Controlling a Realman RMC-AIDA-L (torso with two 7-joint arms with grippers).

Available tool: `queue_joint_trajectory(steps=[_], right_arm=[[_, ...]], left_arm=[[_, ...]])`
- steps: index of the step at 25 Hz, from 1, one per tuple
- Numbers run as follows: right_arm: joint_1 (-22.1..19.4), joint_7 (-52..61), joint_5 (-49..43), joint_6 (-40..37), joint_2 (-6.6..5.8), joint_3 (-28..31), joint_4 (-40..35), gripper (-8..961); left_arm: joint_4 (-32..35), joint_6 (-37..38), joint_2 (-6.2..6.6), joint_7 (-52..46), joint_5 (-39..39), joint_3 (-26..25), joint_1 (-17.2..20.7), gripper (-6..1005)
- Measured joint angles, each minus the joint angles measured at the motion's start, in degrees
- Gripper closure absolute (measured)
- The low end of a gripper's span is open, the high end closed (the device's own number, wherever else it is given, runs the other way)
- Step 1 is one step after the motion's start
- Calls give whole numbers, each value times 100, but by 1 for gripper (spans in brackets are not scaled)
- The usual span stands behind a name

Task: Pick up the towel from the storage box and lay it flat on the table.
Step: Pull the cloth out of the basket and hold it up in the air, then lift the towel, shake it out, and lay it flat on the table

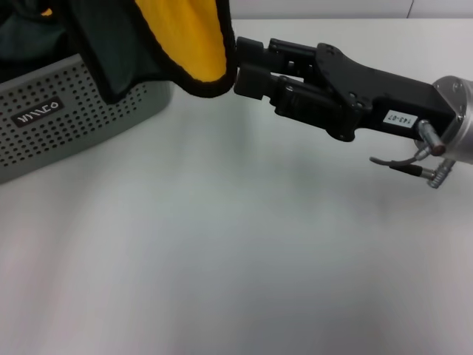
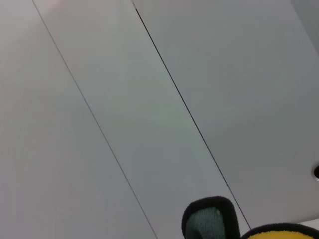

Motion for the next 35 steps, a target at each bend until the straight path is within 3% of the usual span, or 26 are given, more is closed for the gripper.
queue_joint_trajectory(steps=[21, 23, 35], right_arm=[[114, -31, -3, 543, 0, -159, 0, 562], [90, -58, -5, 572, 0, -141, 8, 632], [91, -109, 62, 519, 0, -305, -19, 827]], left_arm=[[-25, 0, -17, 6, -85, 78, 39, 959], [-28, 0, -17, 6, -86, 82, 50, 958], [-323, 2, -23, 50, -182, 95, 49, 949]])
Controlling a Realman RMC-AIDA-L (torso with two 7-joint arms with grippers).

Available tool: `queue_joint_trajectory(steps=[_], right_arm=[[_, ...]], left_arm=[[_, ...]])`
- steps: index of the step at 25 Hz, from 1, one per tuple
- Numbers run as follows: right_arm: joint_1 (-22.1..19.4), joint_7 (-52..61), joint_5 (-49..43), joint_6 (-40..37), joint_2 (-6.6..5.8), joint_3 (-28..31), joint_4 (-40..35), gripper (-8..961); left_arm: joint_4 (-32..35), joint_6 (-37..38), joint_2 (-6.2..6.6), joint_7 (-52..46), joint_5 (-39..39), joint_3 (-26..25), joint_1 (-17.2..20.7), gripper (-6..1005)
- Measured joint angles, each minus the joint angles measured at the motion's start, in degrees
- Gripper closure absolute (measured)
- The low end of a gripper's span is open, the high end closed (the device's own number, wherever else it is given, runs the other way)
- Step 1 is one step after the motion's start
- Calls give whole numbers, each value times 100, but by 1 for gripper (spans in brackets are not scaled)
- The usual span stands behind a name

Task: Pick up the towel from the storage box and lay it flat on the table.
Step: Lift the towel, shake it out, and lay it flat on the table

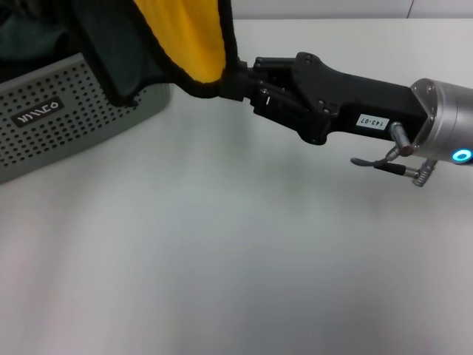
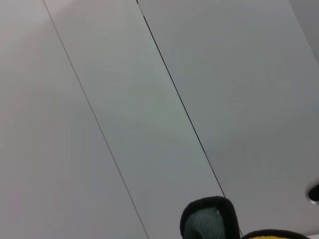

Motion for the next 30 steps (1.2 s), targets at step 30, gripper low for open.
queue_joint_trajectory(steps=[30], right_arm=[[-689, -443, 251, 273, -458, 1134, -106, 946]], left_arm=[[-917, 69, 22, 319, -322, -144, 268, 873]])
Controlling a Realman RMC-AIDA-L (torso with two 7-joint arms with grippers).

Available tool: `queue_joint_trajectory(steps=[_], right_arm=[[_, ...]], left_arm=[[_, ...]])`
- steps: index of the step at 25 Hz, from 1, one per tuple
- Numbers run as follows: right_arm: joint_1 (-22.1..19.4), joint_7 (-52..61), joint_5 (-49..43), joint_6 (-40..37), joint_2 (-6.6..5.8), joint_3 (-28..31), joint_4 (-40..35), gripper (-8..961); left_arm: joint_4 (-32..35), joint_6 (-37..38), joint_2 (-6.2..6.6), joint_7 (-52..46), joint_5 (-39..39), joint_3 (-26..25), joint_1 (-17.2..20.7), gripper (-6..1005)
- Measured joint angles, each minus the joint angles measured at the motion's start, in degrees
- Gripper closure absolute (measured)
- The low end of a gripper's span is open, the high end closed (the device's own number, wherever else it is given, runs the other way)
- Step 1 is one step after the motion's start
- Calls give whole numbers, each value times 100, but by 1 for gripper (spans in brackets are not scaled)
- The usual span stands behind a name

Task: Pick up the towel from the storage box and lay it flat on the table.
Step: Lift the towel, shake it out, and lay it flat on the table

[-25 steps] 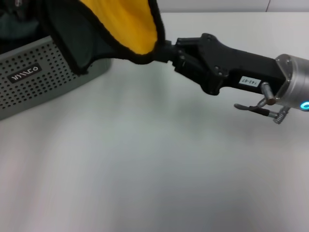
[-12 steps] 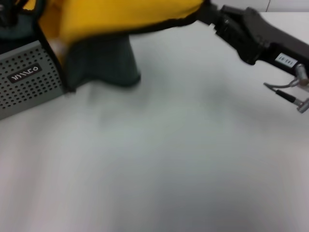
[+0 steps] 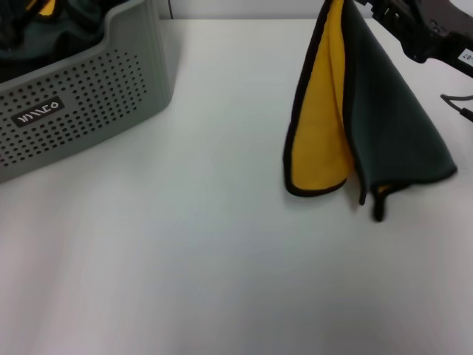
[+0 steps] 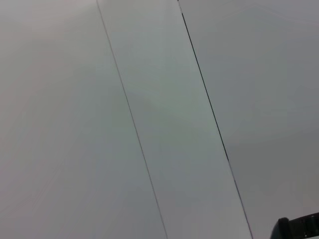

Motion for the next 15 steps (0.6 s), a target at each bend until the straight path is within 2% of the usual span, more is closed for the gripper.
queue_joint_trajectory(steps=[6, 11, 15], right_arm=[[53, 65, -110, 151, -176, 46, -238, 946], [86, 90, -115, 218, -208, 244, -524, 946], [294, 104, -115, 300, -214, 261, -646, 946]], left_arm=[[-533, -1, 13, -25, 20, 189, -32, 820], [-1151, -8, 17, -29, 246, 492, -95, 766], [-1763, -14, 7, 115, 463, 788, -163, 723]])
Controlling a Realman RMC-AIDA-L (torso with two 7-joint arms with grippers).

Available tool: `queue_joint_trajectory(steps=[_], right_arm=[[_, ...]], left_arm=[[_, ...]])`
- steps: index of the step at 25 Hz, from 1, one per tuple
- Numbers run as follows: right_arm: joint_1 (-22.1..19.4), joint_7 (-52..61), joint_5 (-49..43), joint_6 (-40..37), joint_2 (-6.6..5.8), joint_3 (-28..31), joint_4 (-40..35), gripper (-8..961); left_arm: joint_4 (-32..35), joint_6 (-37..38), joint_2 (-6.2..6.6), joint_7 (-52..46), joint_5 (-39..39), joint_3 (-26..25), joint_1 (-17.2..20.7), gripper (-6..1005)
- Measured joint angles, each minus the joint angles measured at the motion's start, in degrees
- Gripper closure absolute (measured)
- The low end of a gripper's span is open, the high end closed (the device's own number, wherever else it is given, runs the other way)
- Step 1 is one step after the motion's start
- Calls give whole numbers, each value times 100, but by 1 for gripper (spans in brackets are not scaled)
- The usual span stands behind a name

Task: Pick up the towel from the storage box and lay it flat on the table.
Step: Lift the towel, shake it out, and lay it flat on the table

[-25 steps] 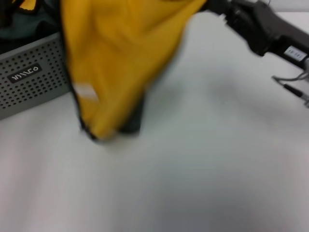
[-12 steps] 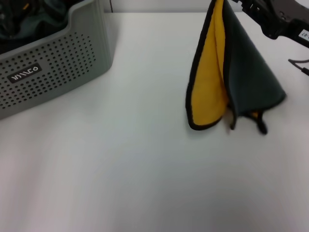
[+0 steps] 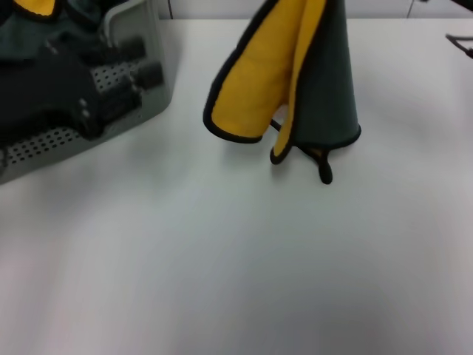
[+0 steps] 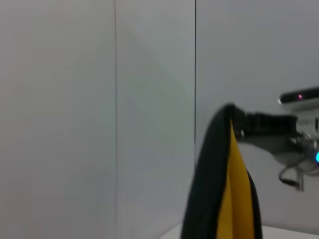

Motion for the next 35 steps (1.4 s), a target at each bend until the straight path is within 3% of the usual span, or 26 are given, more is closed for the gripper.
queue_joint_trajectory(steps=[5, 15, 24, 35], right_arm=[[202, 5, 0, 10, 12, -2, -29, 946], [203, 7, 1, -40, 67, -5, -114, 946], [190, -16, 1, -70, 112, -20, -127, 946], [209, -35, -46, -92, 136, 10, -151, 946]], left_arm=[[-751, -12, -1, 348, 17, 228, -122, 635], [-1601, 161, 31, 653, 149, 432, -430, 636], [-2053, 206, 30, 687, 148, 402, -675, 639], [-2087, 180, 30, 700, 195, 407, -690, 644]])
